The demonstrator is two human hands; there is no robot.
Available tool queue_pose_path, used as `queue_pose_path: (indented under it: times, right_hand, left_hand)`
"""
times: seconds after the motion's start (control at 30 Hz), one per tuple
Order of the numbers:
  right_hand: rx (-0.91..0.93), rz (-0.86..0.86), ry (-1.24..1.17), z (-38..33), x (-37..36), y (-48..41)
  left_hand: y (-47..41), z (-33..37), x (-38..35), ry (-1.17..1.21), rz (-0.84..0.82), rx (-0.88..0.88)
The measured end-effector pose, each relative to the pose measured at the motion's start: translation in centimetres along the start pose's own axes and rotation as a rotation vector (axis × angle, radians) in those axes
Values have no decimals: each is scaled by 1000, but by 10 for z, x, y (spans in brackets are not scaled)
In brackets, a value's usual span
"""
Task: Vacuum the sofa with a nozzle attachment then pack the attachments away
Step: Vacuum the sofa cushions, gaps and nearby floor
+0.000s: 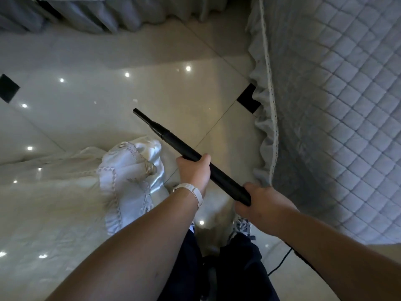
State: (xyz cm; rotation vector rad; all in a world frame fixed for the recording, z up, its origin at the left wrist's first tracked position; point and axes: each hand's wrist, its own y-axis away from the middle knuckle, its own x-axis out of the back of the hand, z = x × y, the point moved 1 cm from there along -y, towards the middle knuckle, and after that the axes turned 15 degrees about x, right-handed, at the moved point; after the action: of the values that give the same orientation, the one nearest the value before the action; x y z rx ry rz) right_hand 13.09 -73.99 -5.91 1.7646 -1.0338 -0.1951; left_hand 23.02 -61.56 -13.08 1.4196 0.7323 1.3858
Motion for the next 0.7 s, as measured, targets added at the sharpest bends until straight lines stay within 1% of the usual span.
queue_pose_path:
  times: [0.27, 0.47, 0.7]
  right_hand:
    - [33, 109, 68, 41, -43, -28]
    - [38, 61, 73, 75, -76, -41]
    - [20, 49, 77, 98, -99, -60]
  left_hand:
    - [-45, -38, -31, 124, 60, -86]
    - [-79, -80, -51, 207, 42, -92]
    - [-117, -113, -64, 154, -14, -83]
